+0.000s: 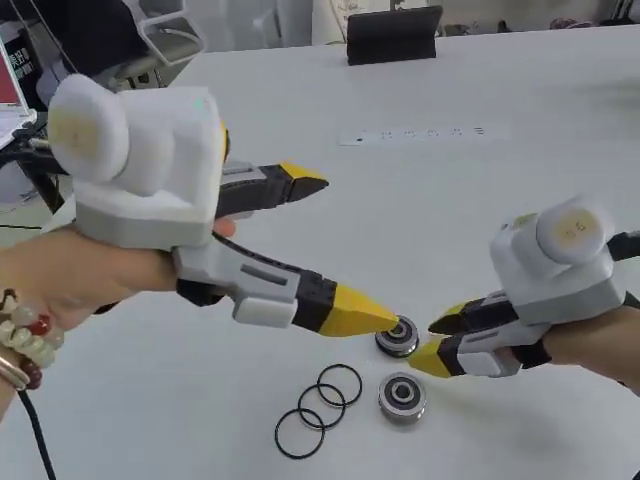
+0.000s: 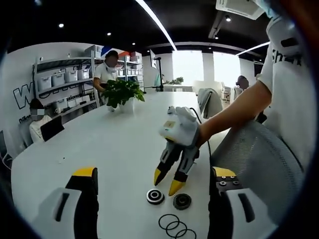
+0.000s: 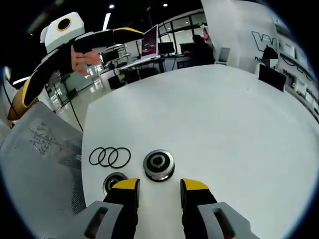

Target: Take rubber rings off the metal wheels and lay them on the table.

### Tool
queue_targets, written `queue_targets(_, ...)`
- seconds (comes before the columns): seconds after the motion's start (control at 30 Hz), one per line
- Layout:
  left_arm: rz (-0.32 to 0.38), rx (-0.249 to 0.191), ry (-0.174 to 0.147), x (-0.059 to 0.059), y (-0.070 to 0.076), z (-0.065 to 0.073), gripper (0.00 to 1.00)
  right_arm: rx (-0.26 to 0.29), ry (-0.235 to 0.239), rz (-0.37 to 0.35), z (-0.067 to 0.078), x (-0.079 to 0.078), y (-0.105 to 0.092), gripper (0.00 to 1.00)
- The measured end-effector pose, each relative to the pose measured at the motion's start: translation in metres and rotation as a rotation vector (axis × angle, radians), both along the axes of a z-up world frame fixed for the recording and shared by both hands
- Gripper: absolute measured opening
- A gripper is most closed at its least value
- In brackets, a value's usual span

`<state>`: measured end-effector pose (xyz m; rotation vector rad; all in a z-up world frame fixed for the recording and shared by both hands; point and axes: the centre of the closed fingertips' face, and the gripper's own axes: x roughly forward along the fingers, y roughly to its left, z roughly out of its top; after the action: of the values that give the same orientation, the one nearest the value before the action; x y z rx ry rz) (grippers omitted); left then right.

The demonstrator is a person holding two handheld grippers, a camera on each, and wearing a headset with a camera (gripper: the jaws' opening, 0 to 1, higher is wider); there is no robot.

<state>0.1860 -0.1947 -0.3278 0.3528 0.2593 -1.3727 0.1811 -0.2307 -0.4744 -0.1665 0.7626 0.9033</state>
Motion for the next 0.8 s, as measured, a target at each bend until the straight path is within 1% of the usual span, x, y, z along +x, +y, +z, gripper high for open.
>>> queue_targets(0.03, -0.003, 0.003, -0.014, 0.001, -0.002, -0.002, 0.9, 0.001, -0.001, 0.0, 0.0, 0.0, 0.0, 0.31)
queue_targets(0.07, -0.007, 0.006, -0.021, 0.002, -0.004, -0.005, 0.9, 0.0, -0.006, -0.004, 0.0, 0.001, 0.0, 0.31)
queue_targets(0.1, -0.01, 0.011, -0.022, 0.002, -0.006, -0.01, 0.88, -0.001, -0.009, -0.006, 0.0, 0.002, 0.0, 0.32)
queue_targets(0.17, -0.013, 0.027, -0.009, 0.003, -0.01, -0.018, 0.84, 0.002, -0.009, -0.013, 0.0, 0.003, -0.001, 0.32)
queue_targets(0.27, -0.009, 0.049, -0.005, 0.005, -0.015, -0.032, 0.79, 0.015, -0.009, -0.022, 0.001, 0.003, 0.001, 0.28)
queue_targets(0.3, -0.007, 0.052, -0.004, 0.006, -0.016, -0.035, 0.77, 0.019, -0.013, -0.021, 0.002, 0.003, 0.001, 0.26)
queue_targets(0.37, -0.009, 0.056, 0.007, 0.007, -0.02, -0.043, 0.74, 0.03, -0.02, -0.02, 0.003, 0.004, 0.003, 0.26)
queue_targets(0.43, -0.016, 0.061, 0.018, 0.008, -0.022, -0.051, 0.67, 0.033, -0.024, -0.015, 0.003, 0.004, 0.004, 0.26)
queue_targets(0.53, -0.022, 0.065, 0.018, 0.008, -0.026, -0.066, 0.55, 0.026, -0.028, -0.004, 0.002, 0.004, 0.005, 0.25)
queue_targets(0.57, -0.019, 0.062, 0.026, 0.008, -0.027, -0.069, 0.51, 0.025, -0.025, -0.003, 0.002, 0.003, 0.005, 0.25)
queue_targets(0.6, -0.012, 0.057, 0.041, 0.008, -0.028, -0.073, 0.48, 0.025, -0.024, -0.002, 0.002, 0.003, 0.005, 0.25)
queue_targets(0.63, -0.004, 0.05, 0.054, 0.011, -0.028, -0.079, 0.47, 0.024, -0.026, 0.0, 0.002, 0.003, 0.005, 0.25)
queue_targets(0.77, 0.028, 0.046, 0.077, 0.015, -0.027, -0.094, 0.4, 0.026, -0.021, 0.002, 0.001, 0.003, 0.005, 0.25)
queue_targets(0.8, 0.039, 0.038, 0.09, 0.015, -0.027, -0.097, 0.39, 0.026, -0.021, 0.003, 0.001, 0.003, 0.005, 0.25)
